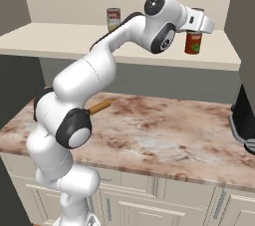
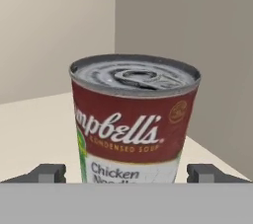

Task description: Stack two cans on top of the other two cans in the cabinet.

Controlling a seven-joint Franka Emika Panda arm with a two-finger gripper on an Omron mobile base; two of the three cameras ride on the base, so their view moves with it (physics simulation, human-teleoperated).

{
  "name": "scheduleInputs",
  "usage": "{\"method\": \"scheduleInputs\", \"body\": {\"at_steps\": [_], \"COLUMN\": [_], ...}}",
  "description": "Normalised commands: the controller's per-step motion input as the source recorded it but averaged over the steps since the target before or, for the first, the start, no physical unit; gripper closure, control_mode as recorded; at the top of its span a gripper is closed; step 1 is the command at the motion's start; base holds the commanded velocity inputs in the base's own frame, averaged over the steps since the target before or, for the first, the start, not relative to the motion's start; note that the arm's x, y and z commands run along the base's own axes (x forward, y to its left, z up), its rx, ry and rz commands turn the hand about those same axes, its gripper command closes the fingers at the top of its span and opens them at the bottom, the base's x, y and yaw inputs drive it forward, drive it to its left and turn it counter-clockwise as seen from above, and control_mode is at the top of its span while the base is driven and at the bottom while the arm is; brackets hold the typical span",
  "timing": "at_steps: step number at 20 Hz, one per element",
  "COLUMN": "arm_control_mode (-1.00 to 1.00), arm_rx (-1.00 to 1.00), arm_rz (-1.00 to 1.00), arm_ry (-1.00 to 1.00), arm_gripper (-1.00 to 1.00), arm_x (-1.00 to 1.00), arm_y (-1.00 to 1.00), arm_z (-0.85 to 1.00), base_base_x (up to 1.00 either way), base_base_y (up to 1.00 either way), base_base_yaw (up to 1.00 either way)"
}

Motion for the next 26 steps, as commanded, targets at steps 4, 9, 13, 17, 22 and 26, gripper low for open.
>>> {"method": "scheduleInputs", "body": {"at_steps": [4, 9, 13, 17, 22, 26], "arm_control_mode": [-1.0, -1.0, -1.0, -1.0, -1.0, -1.0], "arm_rx": [0.0, 0.0, 0.0, 0.0, 0.0, 0.0], "arm_rz": [0.0, 0.0, 0.0, 0.0, 0.0, 0.0], "arm_ry": [0.0, 0.0, 0.0, 0.0, -0.01, -0.05], "arm_gripper": [-1.0, -1.0, -1.0, -1.0, -1.0, -1.0], "arm_x": [0.02, -0.17, -0.37, -0.4, -0.38, -0.36], "arm_y": [-0.02, -0.01, 0.0, 0.03, 0.21, 0.34], "arm_z": [-0.01, 0.0, -0.02, -0.13, -0.17, -0.14], "base_base_x": [0.0, 0.0, 0.0, 0.0, 0.0, 0.0], "base_base_y": [0.0, 0.0, 0.0, 0.0, 0.0, 0.0], "base_base_yaw": [0.0, 0.0, 0.0, 0.0, 0.0, 0.0]}}
